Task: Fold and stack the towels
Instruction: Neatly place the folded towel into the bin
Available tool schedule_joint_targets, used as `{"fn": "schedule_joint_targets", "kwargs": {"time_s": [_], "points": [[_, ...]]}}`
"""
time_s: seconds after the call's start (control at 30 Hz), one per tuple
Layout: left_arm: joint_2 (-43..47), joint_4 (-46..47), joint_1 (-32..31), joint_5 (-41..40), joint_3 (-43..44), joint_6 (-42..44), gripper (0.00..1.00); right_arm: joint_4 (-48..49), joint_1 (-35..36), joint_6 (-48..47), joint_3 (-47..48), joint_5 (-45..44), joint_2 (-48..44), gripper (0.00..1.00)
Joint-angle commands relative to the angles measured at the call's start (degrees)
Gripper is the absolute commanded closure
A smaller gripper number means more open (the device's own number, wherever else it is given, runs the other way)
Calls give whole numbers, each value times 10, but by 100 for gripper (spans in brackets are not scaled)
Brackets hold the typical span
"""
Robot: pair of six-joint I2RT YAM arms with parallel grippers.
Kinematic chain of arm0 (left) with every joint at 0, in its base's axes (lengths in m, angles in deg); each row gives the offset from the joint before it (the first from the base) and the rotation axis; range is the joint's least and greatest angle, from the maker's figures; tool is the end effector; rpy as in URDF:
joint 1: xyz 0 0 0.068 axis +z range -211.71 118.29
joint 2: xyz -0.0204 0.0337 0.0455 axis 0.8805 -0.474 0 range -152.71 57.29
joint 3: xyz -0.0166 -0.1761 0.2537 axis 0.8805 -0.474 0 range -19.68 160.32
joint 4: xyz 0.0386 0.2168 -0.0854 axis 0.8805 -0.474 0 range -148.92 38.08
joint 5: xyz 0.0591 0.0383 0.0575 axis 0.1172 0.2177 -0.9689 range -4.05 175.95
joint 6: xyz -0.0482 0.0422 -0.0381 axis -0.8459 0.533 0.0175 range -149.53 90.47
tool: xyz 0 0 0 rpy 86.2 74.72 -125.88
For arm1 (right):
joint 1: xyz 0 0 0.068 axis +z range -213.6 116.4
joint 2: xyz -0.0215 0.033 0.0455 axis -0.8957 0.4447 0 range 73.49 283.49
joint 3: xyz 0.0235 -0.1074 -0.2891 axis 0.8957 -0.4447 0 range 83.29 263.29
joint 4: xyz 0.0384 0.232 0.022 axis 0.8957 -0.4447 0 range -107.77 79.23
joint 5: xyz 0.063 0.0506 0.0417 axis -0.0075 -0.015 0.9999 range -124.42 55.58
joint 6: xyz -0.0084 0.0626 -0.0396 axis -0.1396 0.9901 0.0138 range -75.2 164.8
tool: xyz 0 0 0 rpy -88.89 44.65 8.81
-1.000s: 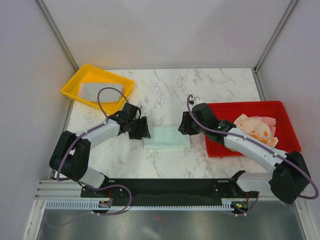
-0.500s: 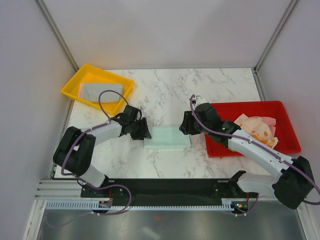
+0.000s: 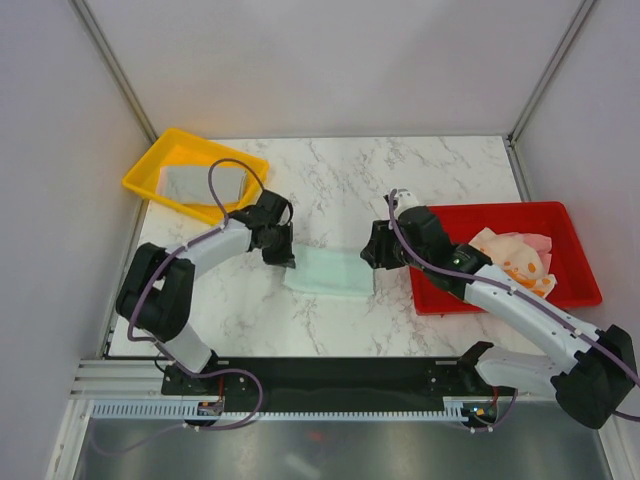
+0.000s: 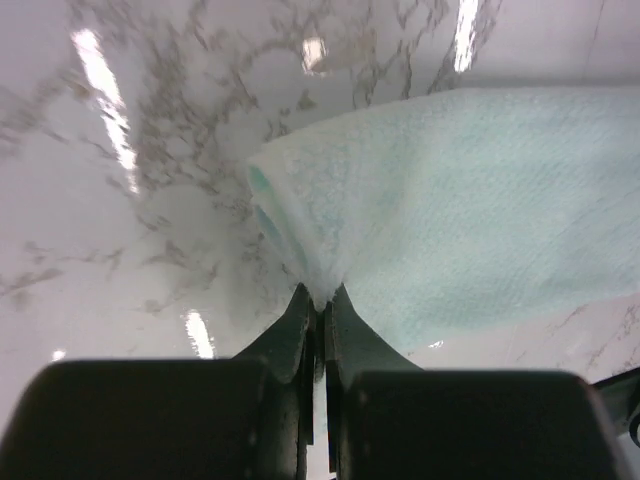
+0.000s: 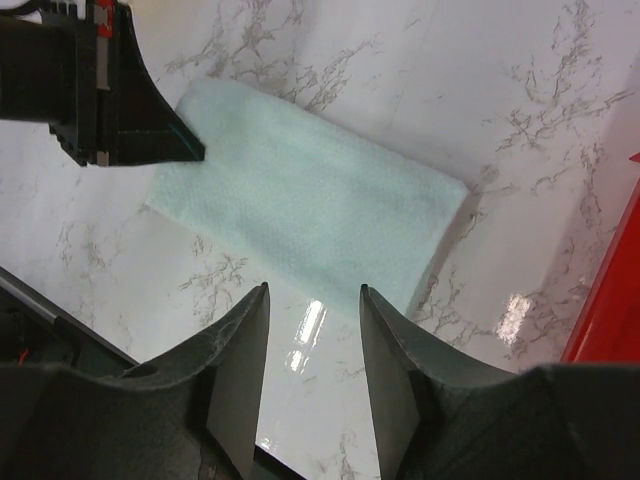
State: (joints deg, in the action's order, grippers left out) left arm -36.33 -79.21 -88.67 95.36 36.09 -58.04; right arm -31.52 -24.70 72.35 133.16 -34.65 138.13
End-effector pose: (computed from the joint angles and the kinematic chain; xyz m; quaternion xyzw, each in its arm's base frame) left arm 0.2672 -0.1475 0.2049 0.0045 0.9734 -0.1707 0.1527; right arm 0.1777 0.1429 0.3090 -0.0870 0.8848 0.2493 0.3838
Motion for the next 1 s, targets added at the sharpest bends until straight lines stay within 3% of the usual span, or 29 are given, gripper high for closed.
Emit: {"fn": "schedule_joint_targets", "kwargs": {"time_s": [0.0,0.2,0.3,0.43,0.67,0.97], "points": [[-12,-122,3,-109,120,92,98,-3,3,-11,1,1,-31,50],[-36,-177,38,-212,225,171,98,-10,2,-17,1,-1,-48,46],[-67,-186,68,-237,267,211,98,-11,2,-26,2,-9,-51,35],[-128,-189,123,-257,332,232,98,-12,2,-35,8,-32,-45,2],[-211,-198,204,-164,494,224,98,-3,2,-56,37,-58,7,2],[-282,-209,268,-175,623,274,98,27,2,-75,60,-35,87,2]]}}
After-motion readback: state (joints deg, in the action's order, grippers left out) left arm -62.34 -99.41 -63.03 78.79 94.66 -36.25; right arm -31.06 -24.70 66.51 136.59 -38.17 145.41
